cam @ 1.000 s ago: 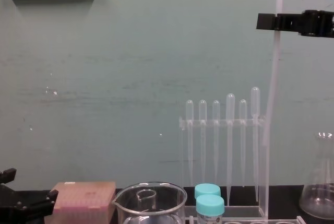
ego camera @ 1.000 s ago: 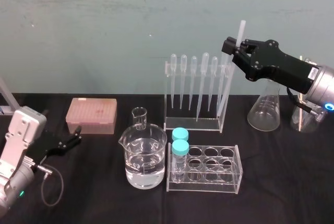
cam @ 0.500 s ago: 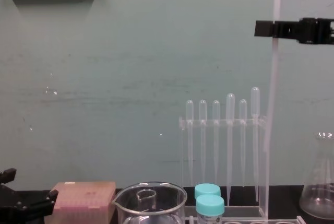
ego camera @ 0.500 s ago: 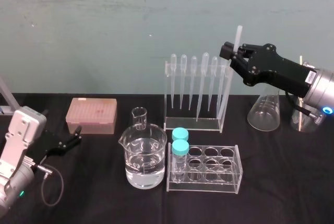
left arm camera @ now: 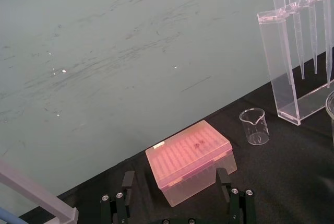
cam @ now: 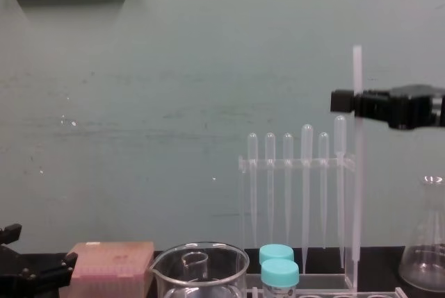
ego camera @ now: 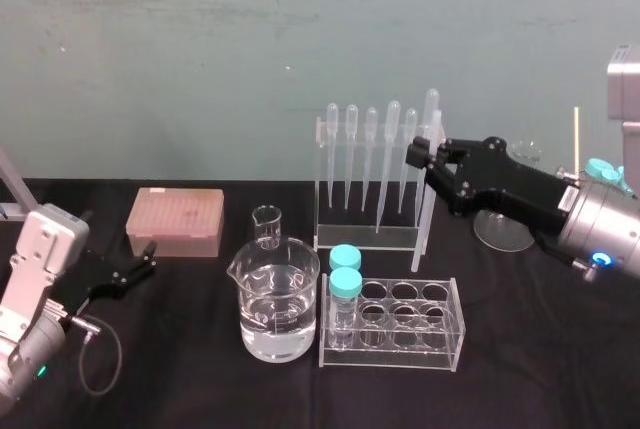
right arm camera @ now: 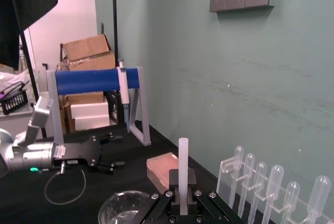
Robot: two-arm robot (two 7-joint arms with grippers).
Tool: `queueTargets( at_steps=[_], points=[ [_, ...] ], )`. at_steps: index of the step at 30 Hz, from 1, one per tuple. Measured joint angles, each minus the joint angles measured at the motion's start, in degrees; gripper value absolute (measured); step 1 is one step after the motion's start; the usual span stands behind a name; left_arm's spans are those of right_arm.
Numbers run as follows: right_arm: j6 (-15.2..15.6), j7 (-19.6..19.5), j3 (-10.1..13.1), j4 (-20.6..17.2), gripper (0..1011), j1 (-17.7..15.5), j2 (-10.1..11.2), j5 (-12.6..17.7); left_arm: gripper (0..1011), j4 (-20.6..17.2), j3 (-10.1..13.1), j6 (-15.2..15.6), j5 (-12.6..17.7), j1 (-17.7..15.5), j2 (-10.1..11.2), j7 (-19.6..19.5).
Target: Pick up the stirring rod with one hand, then place it down.
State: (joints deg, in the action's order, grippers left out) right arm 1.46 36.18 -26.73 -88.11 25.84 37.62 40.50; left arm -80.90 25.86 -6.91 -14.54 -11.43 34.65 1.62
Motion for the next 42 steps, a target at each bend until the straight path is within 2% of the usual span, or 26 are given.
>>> queueTargets(
  at_steps=[4,8,20,33,42],
  points=[
    [-2.0,0.6,-0.3,1.9,66,-0.2,-1.2,-1.5,1000,0.0,0.0,0.0,0.0,0.0,0.0,0.0],
    [-2.6,0.9,-0.6,3.6,66,-0.1,-2.2,-2.8,1000,0.0,0.0,0.0,0.0,0.0,0.0,0.0],
    [-1.5,1.3,-1.4,7.6,65,0.6,-4.8,-5.0,1000,0.0,0.0,0.0,0.0,0.0,0.0,0.0],
    [-1.8,1.7,-2.3,12.3,66,1.6,-7.6,-7.3,1000,0.0,0.0,0.0,0.0,0.0,0.0,0.0],
    [-0.8,1.8,-3.0,14.4,66,1.7,-8.9,-8.6,1000,0.0,0.0,0.0,0.0,0.0,0.0,0.0]
  ],
)
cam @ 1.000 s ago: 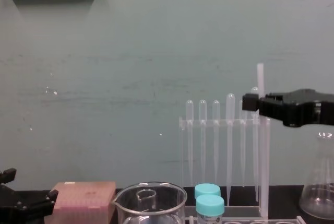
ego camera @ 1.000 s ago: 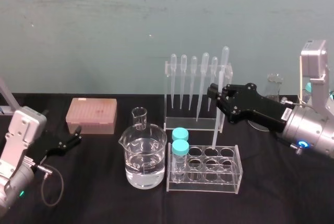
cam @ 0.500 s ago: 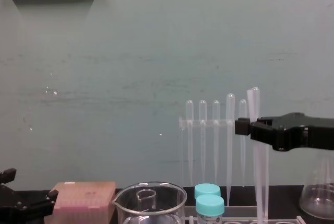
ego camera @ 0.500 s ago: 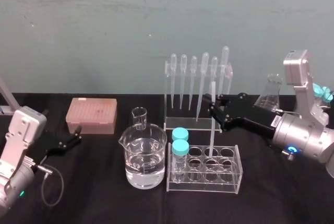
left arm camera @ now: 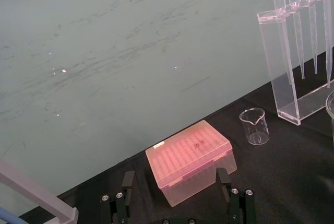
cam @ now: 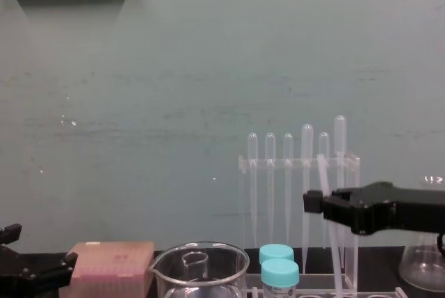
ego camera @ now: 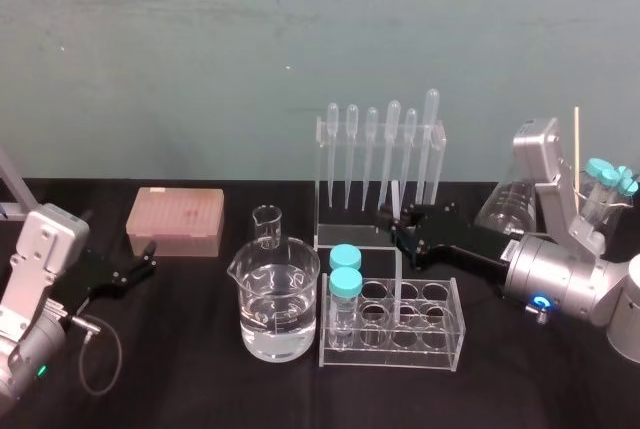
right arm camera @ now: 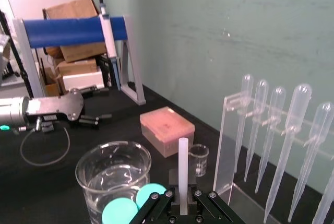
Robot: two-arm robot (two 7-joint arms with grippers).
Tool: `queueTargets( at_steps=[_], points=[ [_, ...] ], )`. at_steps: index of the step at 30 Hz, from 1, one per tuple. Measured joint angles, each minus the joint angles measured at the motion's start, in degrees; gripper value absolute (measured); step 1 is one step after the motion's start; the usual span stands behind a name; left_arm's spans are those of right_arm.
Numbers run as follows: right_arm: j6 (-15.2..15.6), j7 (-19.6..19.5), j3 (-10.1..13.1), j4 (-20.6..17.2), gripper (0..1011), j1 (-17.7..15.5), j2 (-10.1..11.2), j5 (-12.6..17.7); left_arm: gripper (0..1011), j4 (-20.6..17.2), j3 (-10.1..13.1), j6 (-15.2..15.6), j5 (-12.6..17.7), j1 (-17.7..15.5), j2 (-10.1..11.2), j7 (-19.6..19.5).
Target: Pick up the stirring rod with one hand, then place it down.
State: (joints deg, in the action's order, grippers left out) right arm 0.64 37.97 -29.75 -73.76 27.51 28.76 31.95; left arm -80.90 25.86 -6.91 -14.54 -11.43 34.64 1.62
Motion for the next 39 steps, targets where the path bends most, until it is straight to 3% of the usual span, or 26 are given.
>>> queueTargets(
  at_steps=[14,27,39],
  points=[
    [0.5,-0.3,-0.3,1.7,66,0.2,-1.0,-1.9,1000,0.0,0.0,0.0,0.0,0.0,0.0,0.0],
    [0.5,-0.4,-0.3,1.7,68,0.2,-1.0,-1.8,1000,0.0,0.0,0.0,0.0,0.0,0.0,0.0],
    [0.5,-0.4,-0.2,1.6,413,0.1,-0.9,-1.7,1000,0.0,0.0,0.0,0.0,0.0,0.0,0.0]
  ],
)
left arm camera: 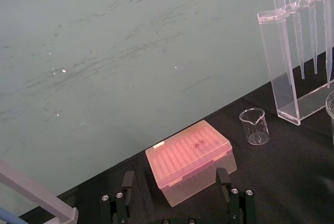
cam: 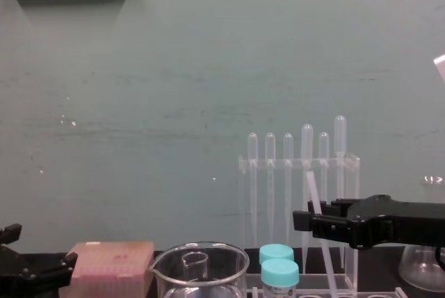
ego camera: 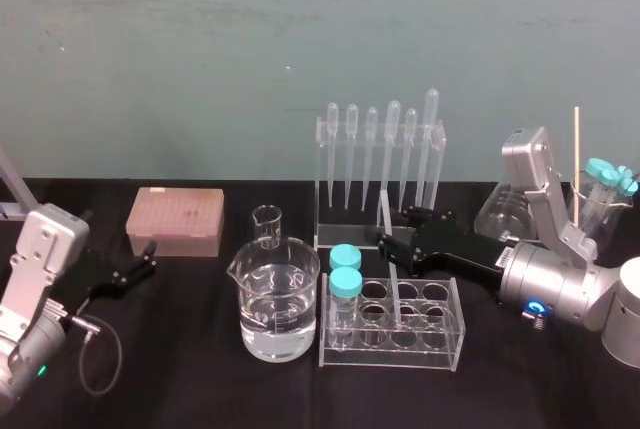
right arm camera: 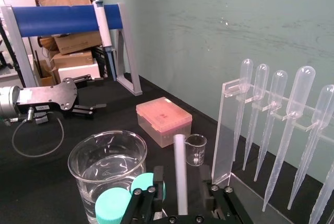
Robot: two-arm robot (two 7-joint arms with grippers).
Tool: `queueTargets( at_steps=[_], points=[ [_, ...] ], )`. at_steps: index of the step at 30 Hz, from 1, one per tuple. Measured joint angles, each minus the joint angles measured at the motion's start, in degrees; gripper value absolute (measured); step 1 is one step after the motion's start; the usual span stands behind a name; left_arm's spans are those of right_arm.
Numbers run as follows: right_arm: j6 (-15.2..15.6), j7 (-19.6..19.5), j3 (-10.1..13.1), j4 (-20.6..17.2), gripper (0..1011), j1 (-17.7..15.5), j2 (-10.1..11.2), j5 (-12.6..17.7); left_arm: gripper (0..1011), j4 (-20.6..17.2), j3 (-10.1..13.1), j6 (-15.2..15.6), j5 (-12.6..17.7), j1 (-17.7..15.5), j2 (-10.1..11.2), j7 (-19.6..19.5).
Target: Pick up the stirring rod with one hand, then place it down.
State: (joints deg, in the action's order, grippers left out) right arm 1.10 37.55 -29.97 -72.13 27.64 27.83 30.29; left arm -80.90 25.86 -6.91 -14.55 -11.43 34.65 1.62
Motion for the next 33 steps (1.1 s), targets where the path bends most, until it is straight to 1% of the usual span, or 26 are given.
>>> queueTargets(
  at_steps=[1,2,3,5,6,7,8,9,10,15,16,18,21,25,26,30,31,33],
  points=[
    [0.0,0.0,0.0,0.0,426,0.0,0.0,0.0,1000,0.0,0.0,0.0,0.0,0.0,0.0,0.0],
    [0.0,0.0,0.0,0.0,496,0.0,0.0,0.0,1000,0.0,0.0,0.0,0.0,0.0,0.0,0.0],
    [0.0,0.0,0.0,0.0,496,0.0,0.0,0.0,1000,0.0,0.0,0.0,0.0,0.0,0.0,0.0],
    [0.0,0.0,0.0,0.0,557,0.0,0.0,0.0,1000,0.0,0.0,0.0,0.0,0.0,0.0,0.0],
    [0.0,0.0,0.0,0.0,618,0.0,0.0,0.0,1000,0.0,0.0,0.0,0.0,0.0,0.0,0.0],
    [0.0,0.0,0.0,0.0,628,0.0,0.0,0.1,1000,0.0,0.0,0.0,0.0,0.0,0.0,0.0],
    [0.0,0.0,0.0,0.0,678,0.0,0.0,0.1,1000,0.0,0.0,0.0,0.0,0.0,0.0,0.0],
    [0.0,0.0,0.0,0.0,678,0.0,0.0,0.1,1000,0.0,0.0,0.0,0.0,0.0,0.0,0.0],
    [0.0,0.0,0.0,0.0,736,0.0,0.0,0.1,1000,0.0,0.0,0.0,0.0,0.0,0.0,0.0],
    [0.0,0.0,0.0,0.0,865,0.0,0.0,0.1,1000,0.0,0.0,0.0,0.0,0.0,0.0,0.0],
    [0.0,0.0,0.0,0.0,916,0.0,0.0,0.1,1000,0.0,0.0,0.0,0.0,0.0,0.0,0.0],
    [0.0,0.0,0.0,0.0,961,0.0,0.0,0.1,1000,0.0,0.0,0.0,0.0,0.0,0.0,0.0],
    [0.0,0.0,0.0,0.0,1000,0.0,0.0,0.1,1000,0.0,0.0,0.0,0.0,0.0,0.0,0.0],
    [0.0,0.0,0.0,0.0,1000,0.0,0.0,0.1,1000,0.0,0.0,0.0,0.0,0.0,0.0,0.0],
    [0.0,-0.5,0.4,-0.6,1000,-0.5,0.1,0.2,1000,0.0,0.0,0.0,0.0,0.0,0.0,0.0],
    [-0.8,-4.2,2.8,-3.7,1000,-3.4,0.9,0.4,1000,0.0,0.0,0.0,0.0,0.0,0.0,0.0],
    [-1.2,-6.7,4.3,-5.4,1000,-5.1,1.4,0.2,1000,0.0,0.0,0.0,0.0,0.0,0.0,0.0],
    [-2.0,-9.8,5.9,-7.2,1000,-7.2,2.0,-0.4,1000,0.0,0.0,0.0,0.0,0.0,0.0,0.0]
  ],
)
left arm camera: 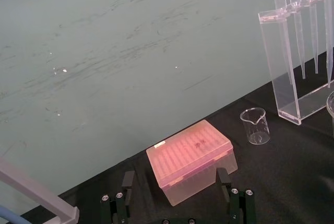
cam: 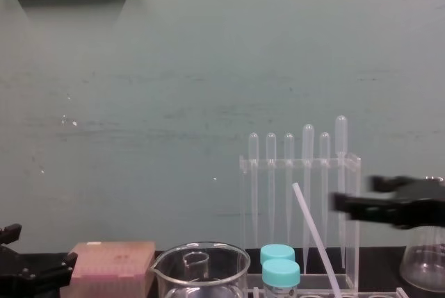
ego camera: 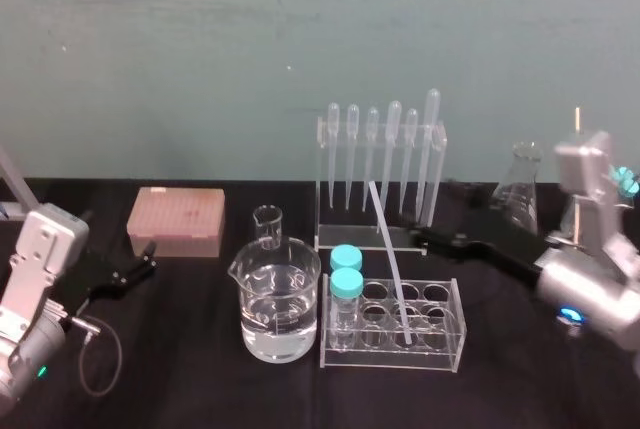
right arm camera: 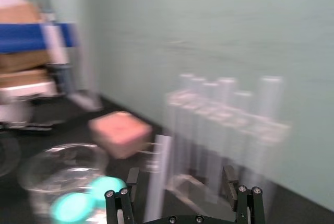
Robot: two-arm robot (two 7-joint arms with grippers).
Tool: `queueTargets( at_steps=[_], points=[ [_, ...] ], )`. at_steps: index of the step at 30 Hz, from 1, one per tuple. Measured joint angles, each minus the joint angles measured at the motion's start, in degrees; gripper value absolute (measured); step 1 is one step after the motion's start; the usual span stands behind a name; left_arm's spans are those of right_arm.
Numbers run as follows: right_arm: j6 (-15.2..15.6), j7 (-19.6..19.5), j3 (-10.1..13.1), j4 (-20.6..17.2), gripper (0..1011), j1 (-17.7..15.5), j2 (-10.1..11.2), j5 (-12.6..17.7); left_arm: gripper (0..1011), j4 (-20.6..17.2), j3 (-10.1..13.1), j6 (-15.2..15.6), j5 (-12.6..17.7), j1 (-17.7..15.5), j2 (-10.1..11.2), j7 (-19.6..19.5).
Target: Pick up the stirring rod with one hand, then place it down.
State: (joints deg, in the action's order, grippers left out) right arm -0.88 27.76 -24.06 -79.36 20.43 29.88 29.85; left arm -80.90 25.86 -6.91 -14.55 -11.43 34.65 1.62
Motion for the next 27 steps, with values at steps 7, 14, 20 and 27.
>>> queueTargets(
  at_steps=[7,14,20,27],
  points=[
    [-1.1,-18.6,7.0,-4.2,1000,-9.1,0.8,-6.2,1000,0.0,0.0,0.0,0.0,0.0,0.0,0.0],
    [0.2,-23.5,7.9,-1.4,1000,-11.1,-1.5,-8.6,1000,0.0,0.0,0.0,0.0,0.0,0.0,0.0],
    [1.2,-23.4,7.7,2.0,1000,-10.2,-3.1,-9.3,1000,0.0,0.0,0.0,0.0,0.0,0.0,0.0],
    [1.1,-23.4,7.7,1.6,1000,-10.3,-2.9,-9.3,1000,0.0,0.0,0.0,0.0,0.0,0.0,0.0]
  ],
)
